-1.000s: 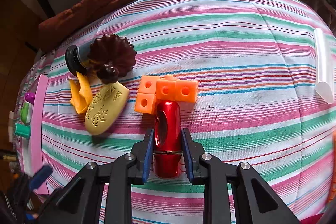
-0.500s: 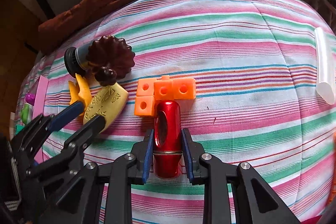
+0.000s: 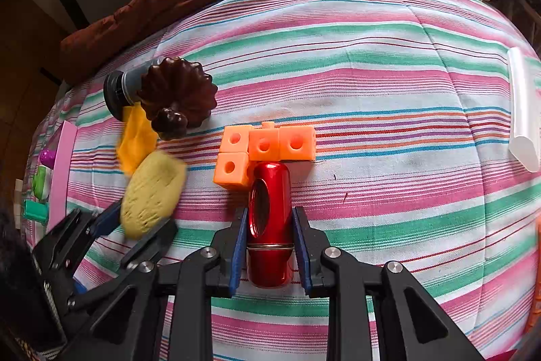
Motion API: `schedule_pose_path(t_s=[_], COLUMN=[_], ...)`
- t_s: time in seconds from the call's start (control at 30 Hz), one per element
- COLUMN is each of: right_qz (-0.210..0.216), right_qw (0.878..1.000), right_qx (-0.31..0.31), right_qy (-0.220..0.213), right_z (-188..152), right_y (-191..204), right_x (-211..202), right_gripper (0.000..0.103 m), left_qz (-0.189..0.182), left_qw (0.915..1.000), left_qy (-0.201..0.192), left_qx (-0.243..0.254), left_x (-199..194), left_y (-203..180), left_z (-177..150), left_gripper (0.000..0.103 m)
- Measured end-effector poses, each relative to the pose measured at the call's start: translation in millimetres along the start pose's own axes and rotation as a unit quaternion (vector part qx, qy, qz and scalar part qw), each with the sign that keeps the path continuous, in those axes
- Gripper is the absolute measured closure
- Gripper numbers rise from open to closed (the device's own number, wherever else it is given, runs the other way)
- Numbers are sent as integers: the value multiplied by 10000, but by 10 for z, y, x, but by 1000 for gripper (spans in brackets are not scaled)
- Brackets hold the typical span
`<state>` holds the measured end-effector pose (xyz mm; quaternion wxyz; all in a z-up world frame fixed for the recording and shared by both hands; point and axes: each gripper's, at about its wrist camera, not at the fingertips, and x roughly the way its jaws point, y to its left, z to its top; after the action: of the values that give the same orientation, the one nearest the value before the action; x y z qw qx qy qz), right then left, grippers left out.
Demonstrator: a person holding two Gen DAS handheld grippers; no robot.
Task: Organize rigid objects
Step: 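Close the left tool on the yellow perforated egg and lift it, then carry the yellow egg into the tray and open the left tool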
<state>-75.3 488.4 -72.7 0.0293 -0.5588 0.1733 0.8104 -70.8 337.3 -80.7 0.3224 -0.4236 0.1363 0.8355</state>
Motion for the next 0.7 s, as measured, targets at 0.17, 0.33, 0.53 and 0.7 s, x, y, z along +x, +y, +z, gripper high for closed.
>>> schedule_pose_path(t_s=[0.17,0.33,0.53,0.7], right_qz=[-21,-49,-12,-6], right_qw=[10000,10000,10000,10000], right_qx=[-28,-73,-38,-30], right_qy=[-12,-15,-21,-30], right_z=[5,5,7,-2], right_y=[26,34,37,-39], right_x=[16,52,52,21], right_gripper=[76,76,76,76], left_qz=[32,250,406,470], left_qw=[9998,9995,9990,9989], left_qy=[-22,-30,-156,-50], left_qx=[-186,-212,-39,55], left_x=[-185,-294,-343,-240], left_y=[28,-12,-89,-68], left_z=[-215,-318,-179,-97], left_gripper=[62,61,61,59])
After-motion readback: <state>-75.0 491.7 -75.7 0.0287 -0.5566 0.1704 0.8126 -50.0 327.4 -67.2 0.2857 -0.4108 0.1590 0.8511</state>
